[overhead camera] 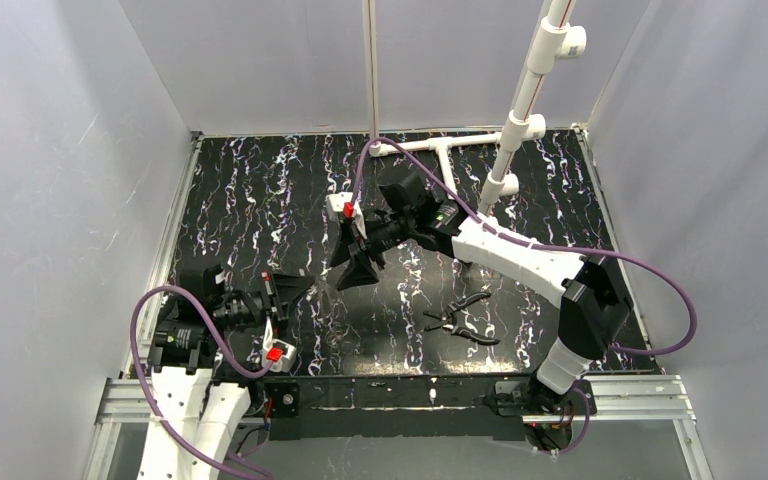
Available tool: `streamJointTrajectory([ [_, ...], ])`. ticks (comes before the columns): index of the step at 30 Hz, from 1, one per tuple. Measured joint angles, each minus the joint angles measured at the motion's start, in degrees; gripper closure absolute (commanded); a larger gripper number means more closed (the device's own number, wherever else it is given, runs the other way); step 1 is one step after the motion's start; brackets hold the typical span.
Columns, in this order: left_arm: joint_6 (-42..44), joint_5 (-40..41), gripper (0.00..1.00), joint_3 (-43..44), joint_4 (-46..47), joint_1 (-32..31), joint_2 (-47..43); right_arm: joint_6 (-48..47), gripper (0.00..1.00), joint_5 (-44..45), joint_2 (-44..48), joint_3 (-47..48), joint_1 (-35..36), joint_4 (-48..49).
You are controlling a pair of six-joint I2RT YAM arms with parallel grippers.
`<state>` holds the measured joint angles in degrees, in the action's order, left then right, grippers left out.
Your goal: Remove the keys from the keyring
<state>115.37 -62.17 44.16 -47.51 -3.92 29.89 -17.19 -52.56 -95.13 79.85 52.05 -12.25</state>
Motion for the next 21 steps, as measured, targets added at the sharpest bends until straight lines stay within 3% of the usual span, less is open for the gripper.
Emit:
streamJointTrajectory([
  [21,3.6,-3.1,1.00,-1.4,-2.1,0.0,-1.6,-1.9,0.44,-3.1,-0.2,1.4,6.7,-0.7],
])
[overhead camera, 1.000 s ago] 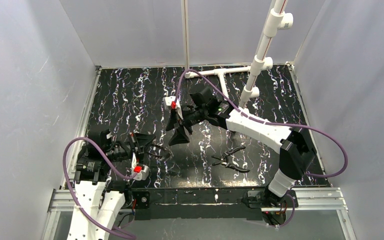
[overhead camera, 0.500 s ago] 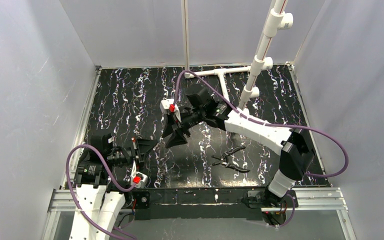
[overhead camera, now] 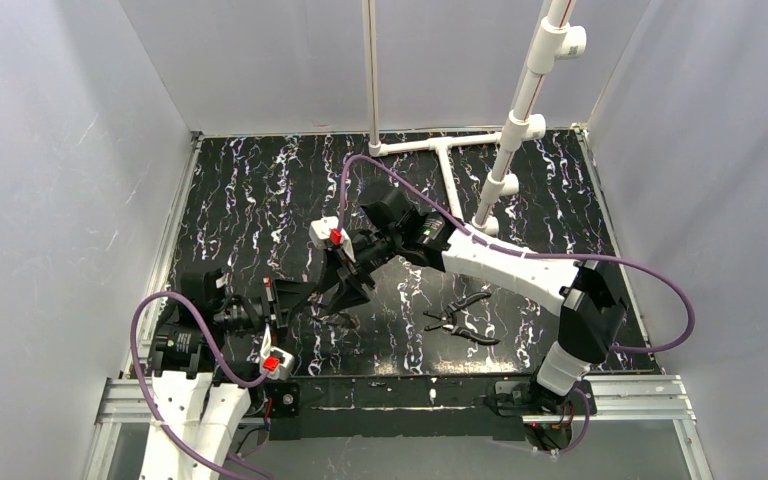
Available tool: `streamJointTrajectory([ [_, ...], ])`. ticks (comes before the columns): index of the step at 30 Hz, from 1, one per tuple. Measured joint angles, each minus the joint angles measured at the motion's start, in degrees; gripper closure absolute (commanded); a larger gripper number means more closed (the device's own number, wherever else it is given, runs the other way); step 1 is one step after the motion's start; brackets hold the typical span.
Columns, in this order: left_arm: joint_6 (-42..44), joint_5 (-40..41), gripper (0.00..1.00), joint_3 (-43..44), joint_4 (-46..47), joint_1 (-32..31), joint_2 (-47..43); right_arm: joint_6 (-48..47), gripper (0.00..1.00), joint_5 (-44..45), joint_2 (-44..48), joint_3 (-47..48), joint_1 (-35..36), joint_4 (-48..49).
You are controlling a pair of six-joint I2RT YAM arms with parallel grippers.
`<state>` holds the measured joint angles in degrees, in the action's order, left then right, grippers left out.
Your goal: Remove the keys from the keyring
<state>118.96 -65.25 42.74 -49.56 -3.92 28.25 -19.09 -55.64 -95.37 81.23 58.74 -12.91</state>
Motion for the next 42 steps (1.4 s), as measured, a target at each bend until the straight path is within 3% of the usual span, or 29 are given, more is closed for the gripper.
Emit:
streamJointTrajectory([
  [14,0.2,-3.7,1.00,-1.1,-0.2,0.0,-1.6,-5.3,0.44,-1.2,-0.3,1.1,-0.1,-4.2],
  [20,0.2,-6.4,1.00,-2.7,-0.3,0.0,-2.3,-6.2,0.52,-1.9,-0.3,1.2,-0.1,-4.2],
  [30,0.2,-7.8,1.00,-2.6,-0.5,0.0,-2.3,-5.1,0.57,-3.2,-0.4,0.5,-0.2,-2.4],
  [35,0.2,-7.9,1.00,-2.6,-0.6,0.0,-2.1,-5.0,0.57,-3.4,-0.5,0.3,-0.2,-1.8],
  [42,0.2,-8.1,1.00,-2.6,-0.6,0.0,-2.0,-4.2,0.50,-5.0,-0.5,-1.6,-0.2,-0.2],
])
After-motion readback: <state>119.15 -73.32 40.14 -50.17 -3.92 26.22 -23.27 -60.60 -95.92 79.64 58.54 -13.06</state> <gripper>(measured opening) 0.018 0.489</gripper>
